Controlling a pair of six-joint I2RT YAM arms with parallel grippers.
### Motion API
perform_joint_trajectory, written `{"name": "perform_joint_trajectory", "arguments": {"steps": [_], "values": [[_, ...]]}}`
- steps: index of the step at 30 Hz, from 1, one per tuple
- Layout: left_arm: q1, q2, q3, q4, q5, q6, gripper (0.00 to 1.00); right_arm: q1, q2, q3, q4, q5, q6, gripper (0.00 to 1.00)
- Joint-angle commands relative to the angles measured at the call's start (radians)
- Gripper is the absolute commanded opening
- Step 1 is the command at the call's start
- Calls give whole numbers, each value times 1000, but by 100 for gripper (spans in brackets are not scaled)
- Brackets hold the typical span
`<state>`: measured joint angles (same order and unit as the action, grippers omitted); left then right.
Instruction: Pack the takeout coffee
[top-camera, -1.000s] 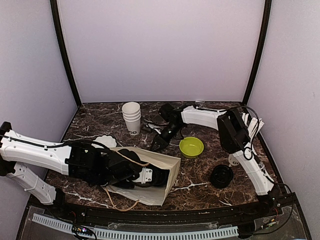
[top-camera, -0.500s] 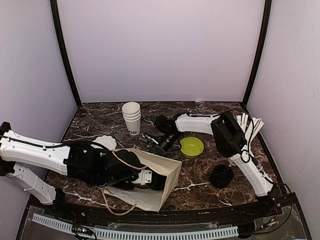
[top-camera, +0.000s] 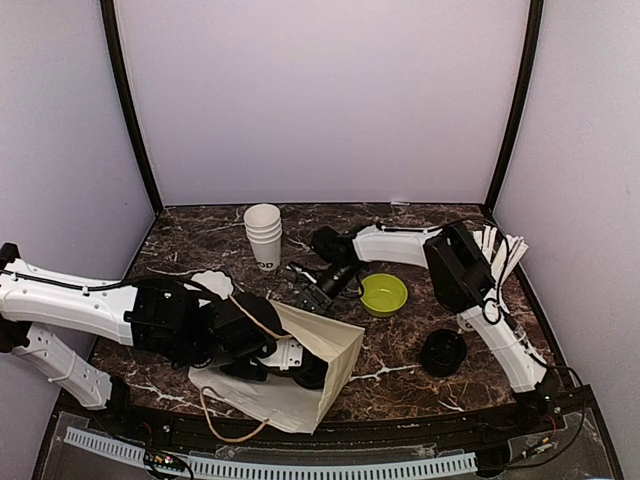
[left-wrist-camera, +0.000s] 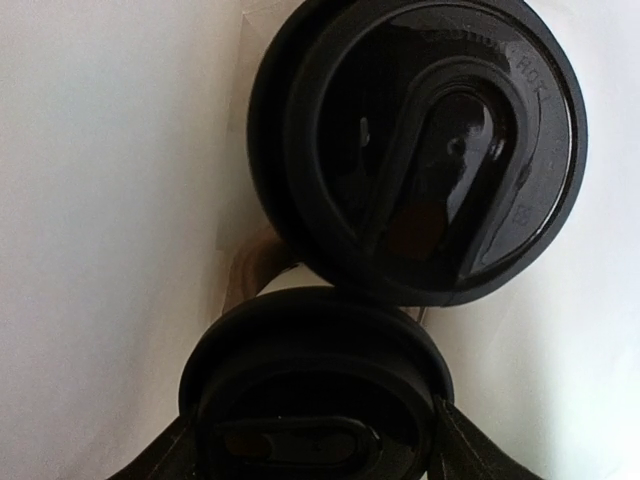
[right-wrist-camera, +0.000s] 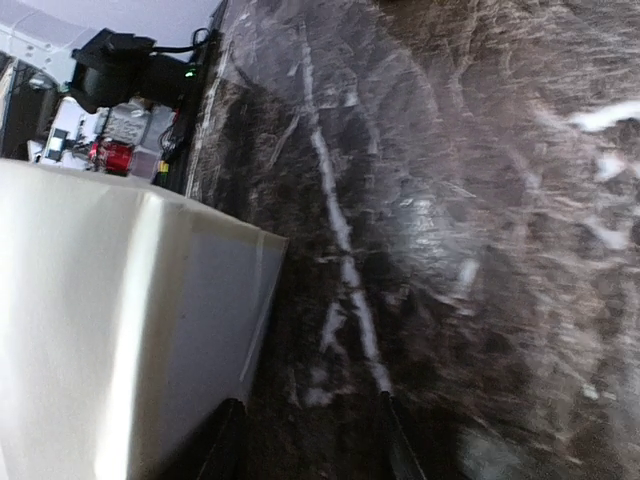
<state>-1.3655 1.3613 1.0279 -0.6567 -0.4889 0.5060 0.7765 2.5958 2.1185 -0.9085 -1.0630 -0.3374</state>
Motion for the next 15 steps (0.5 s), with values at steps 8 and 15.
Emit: {"name": "perform_joint_trajectory", "arguments": {"steps": [8,15], "values": [[55,104,65,-77,102,-42,40,-173,-248,50,69,226,67,53],[138,148,107,-8,163,-32,40,-192,-464,-45,55,193,14,54]]}}
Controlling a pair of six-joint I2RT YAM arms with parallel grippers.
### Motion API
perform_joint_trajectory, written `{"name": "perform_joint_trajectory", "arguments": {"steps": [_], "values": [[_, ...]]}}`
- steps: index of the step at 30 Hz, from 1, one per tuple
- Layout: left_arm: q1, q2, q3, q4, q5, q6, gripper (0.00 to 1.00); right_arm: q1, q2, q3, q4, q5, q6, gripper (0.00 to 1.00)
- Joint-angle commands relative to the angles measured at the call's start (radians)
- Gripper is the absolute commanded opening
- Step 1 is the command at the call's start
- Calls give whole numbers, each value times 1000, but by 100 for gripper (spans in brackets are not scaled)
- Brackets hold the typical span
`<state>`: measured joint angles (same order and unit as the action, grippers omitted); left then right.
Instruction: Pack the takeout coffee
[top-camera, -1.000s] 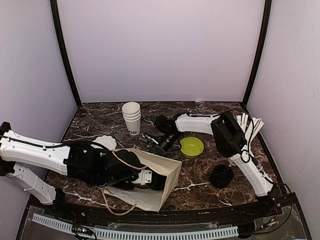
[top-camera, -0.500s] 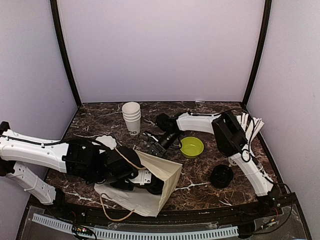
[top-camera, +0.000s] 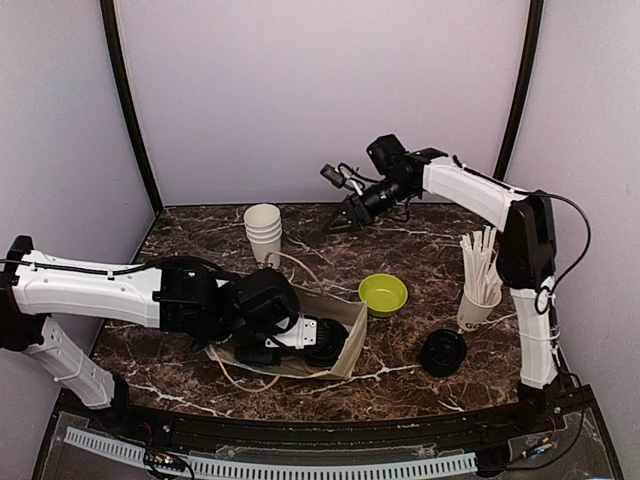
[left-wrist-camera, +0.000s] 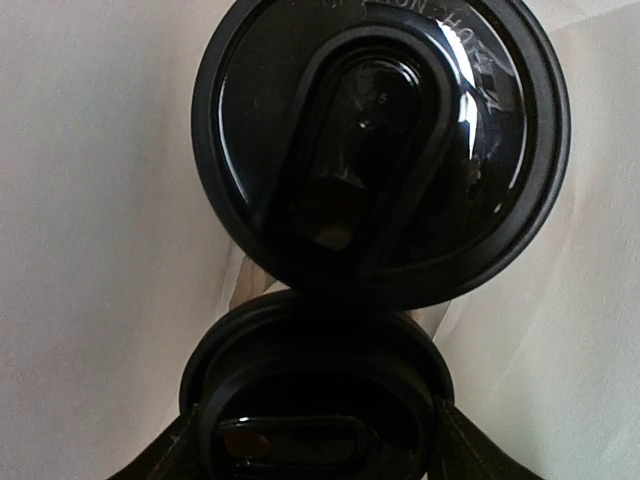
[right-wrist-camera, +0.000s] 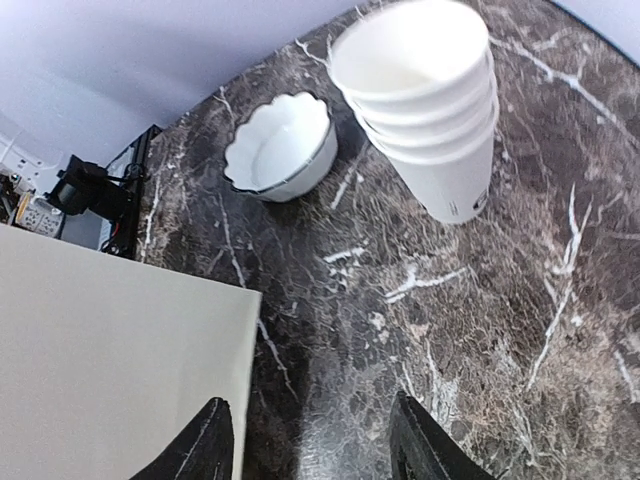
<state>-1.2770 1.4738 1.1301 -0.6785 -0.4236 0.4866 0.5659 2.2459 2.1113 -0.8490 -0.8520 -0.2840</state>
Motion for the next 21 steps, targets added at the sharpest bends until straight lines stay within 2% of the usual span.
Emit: {"name": "perform_joint_trajectory", "arguments": {"steps": [1,7,14,21], "values": [[70,37,10,22,124,-8,40,17,-141,-46,-9,-19,-49,54],[195,84,64,70,318,-8,40,-13,-275,-99,-45,-67,-101,55],[269,292,264,-67,510,-57,39,-38,-364,-142,-155,-78,-234,55],[281,402,361,-149,522,-111,38,-60,-449,-239,-177,-102,-298,55]]}}
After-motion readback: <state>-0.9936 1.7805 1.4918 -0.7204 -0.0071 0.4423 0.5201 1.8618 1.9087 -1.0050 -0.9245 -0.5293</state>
